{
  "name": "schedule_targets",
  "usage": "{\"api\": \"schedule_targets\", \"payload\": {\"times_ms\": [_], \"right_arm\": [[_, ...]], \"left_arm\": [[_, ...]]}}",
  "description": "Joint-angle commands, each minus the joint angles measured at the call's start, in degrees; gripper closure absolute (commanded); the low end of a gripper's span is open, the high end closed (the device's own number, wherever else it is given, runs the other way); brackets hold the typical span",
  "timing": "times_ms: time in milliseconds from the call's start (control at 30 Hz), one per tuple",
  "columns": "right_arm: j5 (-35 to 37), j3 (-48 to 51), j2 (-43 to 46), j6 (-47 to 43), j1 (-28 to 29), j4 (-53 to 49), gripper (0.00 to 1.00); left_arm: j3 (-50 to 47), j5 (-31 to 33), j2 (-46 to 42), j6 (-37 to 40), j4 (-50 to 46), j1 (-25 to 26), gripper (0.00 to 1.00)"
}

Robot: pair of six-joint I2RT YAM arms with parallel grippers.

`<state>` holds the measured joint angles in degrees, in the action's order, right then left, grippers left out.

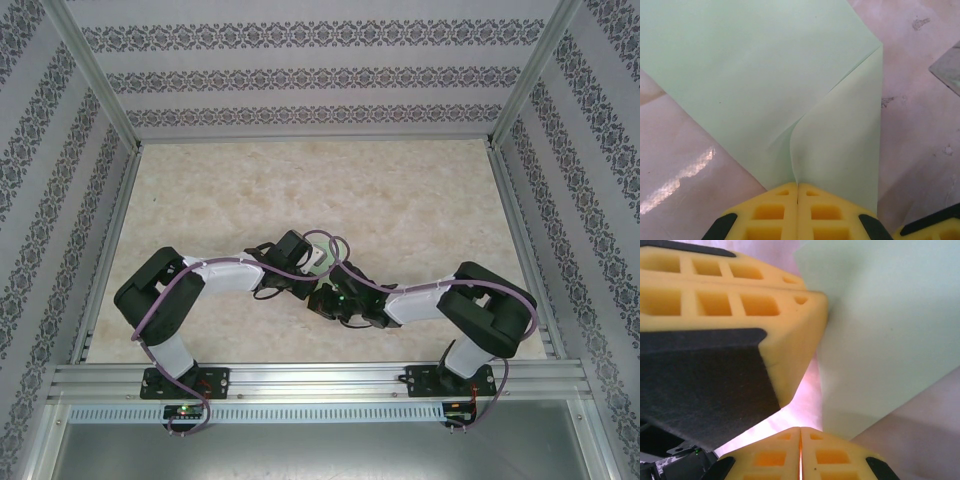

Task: Fold a paper plane with a square sheet of paper (pick it up from the middle)
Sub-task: Third fold the triangle at the center of the table.

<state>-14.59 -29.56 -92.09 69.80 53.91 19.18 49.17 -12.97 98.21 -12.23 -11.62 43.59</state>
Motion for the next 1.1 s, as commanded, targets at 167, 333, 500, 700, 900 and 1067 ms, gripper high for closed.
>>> {"api": "schedule_targets", "payload": {"times_ms": [167,333,500,700,900,1067], "right_arm": [[0.98,-2.45,-4.91,0.25,0.58,-3.95,0.91],[2.01,-4.1,-0.06,-2.47,0.04,-9.85,0.91],[3.84,-1.77,9.72,-4.45,-4.6,-12.93,0.9],[1.28,-2.18,10.69,-8.36,-11.42,-15.52,0.89],[-2.95,-4.61,2.53,-9.73,-14.33,-10.02,0.9],[-4.17,-6.04,-2.47,-10.26,-15.02,-11.27,0.91]], "left_arm": [[0.92,-0.07,1.45,0.95,-2.4,-0.35,1.0],[0.73,-0.12,1.63,0.8,-2.2,-0.35,1.0],[0.6,0.07,1.44,0.86,-2.25,-0.35,1.0],[0.58,-0.04,1.61,0.8,-2.18,-0.36,1.0],[0.88,-0.08,1.85,0.72,-2.27,-0.34,1.0],[1.25,-0.21,2.23,1.23,-2.75,-0.35,1.0]]}}
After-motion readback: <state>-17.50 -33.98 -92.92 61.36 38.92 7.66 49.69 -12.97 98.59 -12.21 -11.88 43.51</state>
